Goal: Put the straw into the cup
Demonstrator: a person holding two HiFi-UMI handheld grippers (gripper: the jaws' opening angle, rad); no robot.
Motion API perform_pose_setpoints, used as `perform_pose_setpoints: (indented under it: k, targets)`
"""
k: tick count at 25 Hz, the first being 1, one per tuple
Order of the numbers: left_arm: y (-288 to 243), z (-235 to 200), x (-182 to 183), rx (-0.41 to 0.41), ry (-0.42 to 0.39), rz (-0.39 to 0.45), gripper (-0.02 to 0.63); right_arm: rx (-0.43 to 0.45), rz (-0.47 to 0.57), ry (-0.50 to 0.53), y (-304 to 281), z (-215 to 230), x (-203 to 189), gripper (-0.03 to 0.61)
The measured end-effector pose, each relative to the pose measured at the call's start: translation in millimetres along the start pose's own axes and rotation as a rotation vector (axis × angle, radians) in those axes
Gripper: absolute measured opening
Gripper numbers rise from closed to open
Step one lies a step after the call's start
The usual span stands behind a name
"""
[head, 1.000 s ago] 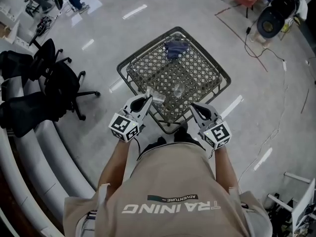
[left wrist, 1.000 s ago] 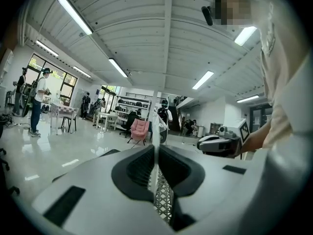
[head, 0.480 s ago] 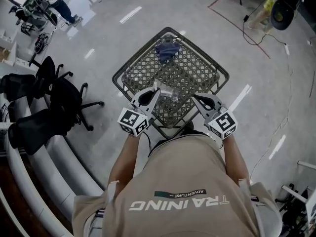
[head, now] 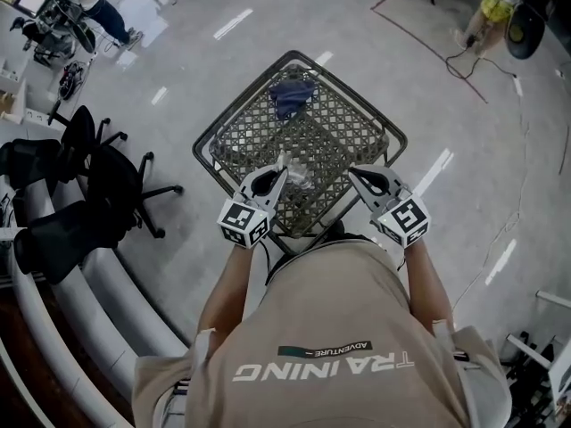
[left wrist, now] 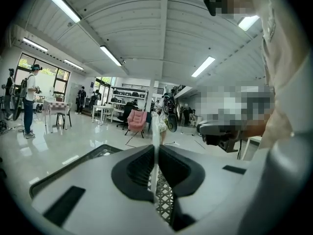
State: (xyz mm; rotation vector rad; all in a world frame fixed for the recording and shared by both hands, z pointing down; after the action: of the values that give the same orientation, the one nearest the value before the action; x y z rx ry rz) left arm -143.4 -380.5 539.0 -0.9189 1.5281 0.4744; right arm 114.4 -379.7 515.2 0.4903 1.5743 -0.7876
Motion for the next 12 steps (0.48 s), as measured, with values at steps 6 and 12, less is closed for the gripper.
perform_pose_setpoints:
  k: [6,12]
  targets:
    - [-6.0,-9.2,-25.6,0.050,0.045,-0.009,0.040,0.028,-0.004,0.001,-4.5,7.6,-4.9,0.018]
    - [-7.1,-12.0,-46.5,0.081,0.033,-0.030,0.040,0.035,-0.011,-0.007,-1.3,4.6,-14.3,0.018]
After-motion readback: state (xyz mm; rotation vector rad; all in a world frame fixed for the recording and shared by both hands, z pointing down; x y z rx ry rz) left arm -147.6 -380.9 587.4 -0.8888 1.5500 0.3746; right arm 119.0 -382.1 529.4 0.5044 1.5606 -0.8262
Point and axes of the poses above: the fingertips, and each gripper's own axes: y backward along the fingers, z to its right, x out of its top, the point moved 8 cm from there along y, backward along the fingers, and after that the axes turned 10 degrees about -x, right-handed, at the moved point
